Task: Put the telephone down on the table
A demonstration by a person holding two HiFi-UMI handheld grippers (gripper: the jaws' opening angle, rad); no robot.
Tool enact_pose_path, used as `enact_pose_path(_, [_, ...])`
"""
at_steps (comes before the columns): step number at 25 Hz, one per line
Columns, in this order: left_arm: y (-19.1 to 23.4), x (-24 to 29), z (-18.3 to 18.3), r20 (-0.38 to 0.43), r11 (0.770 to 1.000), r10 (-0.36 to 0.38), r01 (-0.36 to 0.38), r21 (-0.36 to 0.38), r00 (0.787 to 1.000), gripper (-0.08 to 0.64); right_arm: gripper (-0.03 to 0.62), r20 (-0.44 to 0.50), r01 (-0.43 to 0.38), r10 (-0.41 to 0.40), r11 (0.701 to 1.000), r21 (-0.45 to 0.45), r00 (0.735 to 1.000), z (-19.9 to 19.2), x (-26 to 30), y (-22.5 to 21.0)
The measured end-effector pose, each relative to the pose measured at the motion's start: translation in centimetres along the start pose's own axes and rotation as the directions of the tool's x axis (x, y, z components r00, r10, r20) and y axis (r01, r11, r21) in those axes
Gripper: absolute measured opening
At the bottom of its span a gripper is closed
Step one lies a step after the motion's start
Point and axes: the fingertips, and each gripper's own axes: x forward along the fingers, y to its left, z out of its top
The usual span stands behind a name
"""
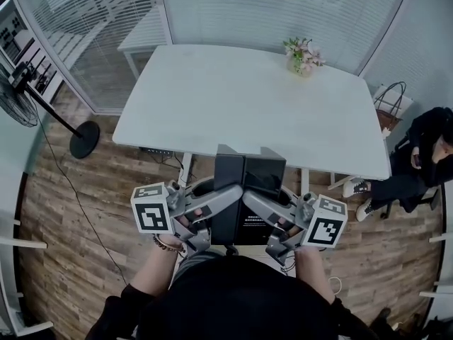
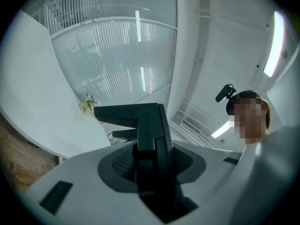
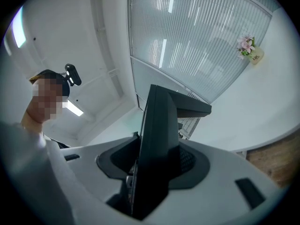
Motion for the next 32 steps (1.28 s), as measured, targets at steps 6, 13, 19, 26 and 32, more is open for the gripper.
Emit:
enact_pose_path(6, [2.0, 0.6, 1.7, -0.007, 1.000, -0.009, 0.009, -0.002, 1.000, 0.179, 0.193, 0.007, 0.010, -0.010, 1.000, -0.005, 1.000, 1.4, 1.2, -2.0])
enact_pose_path(13, [5.0, 2.1, 4.2, -0.012, 1.000, -0.019, 0.018, -0.015, 1.000, 0.179, 0.193, 0.010, 0.025, -0.025, 1.000, 0.000, 1.000, 3.8, 2.6, -5.0])
enact_pose_path(19, [7.5, 3.2, 6.9, -0.021, 1.000, -0.017, 0.017, -0.020, 1.000, 0.179, 0.193, 0.013, 0.031, -0.031, 0.999, 0.009, 0.999, 6.0, 4.3, -7.6])
enact_pose_path(26, [10.4, 4.3, 10.4, -0.039, 1.000, -0.020, 0.019, -0.024, 0.999, 0.178, 0.193, 0.024, 0.041, -0.042, 0.999, 0.019, 0.999, 8.8, 6.6, -10.5])
enact_pose_path(32, [13.0, 5.5, 13.3, -0.061, 0.999, -0.030, 0.028, -0.038, 0.998, 0.178, 0.193, 0.043, 0.061, -0.062, 0.998, 0.029, 0.997, 11.3, 8.5, -13.1])
